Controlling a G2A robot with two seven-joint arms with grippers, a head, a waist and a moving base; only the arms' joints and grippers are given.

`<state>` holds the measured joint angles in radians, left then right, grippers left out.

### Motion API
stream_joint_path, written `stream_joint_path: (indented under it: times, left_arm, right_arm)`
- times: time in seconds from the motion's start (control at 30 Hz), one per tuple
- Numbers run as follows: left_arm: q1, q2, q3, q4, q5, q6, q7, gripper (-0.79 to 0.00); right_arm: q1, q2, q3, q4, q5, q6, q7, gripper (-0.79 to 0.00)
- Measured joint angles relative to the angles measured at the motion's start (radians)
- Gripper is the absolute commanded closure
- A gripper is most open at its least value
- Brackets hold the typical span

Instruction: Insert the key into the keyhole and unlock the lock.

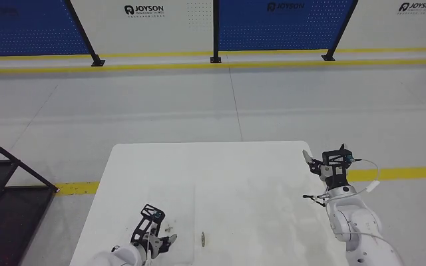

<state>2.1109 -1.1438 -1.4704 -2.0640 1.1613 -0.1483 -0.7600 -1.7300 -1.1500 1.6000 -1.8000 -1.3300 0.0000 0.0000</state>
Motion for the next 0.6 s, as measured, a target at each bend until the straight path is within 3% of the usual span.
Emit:
stream_joint_path:
  times: [0.27, 0.6]
  left_arm:
    - [-0.064, -0.002, 0.061, 0.062, 0.073, 0.047, -0.006, -0.283]
    - [-0.119, -0.006, 0.123, 0.108, 0.147, 0.088, 0.005, -0.259]
  right_arm:
    - [0.0, 0.0, 0.0, 0.0, 0.0, 0.0, 0.0, -0.785]
    - [0.0, 0.0, 0.0, 0.0, 0.0, 0.0, 0.0, -0.785]
